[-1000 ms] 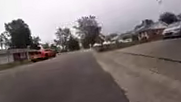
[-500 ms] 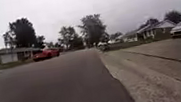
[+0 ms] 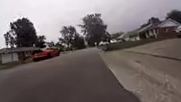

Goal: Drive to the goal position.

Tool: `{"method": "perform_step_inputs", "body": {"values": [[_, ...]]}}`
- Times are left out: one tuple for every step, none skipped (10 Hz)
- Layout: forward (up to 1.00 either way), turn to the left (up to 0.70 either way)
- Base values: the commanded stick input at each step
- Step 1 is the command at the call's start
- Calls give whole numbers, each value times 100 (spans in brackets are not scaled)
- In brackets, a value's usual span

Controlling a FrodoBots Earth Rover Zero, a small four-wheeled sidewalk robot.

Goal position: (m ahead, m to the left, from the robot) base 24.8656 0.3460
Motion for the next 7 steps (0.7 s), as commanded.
{"method": "perform_step_inputs", "body": {"values": [[100,0],[100,0],[100,0],[100,0],[100,0],[100,0],[100,0]]}}
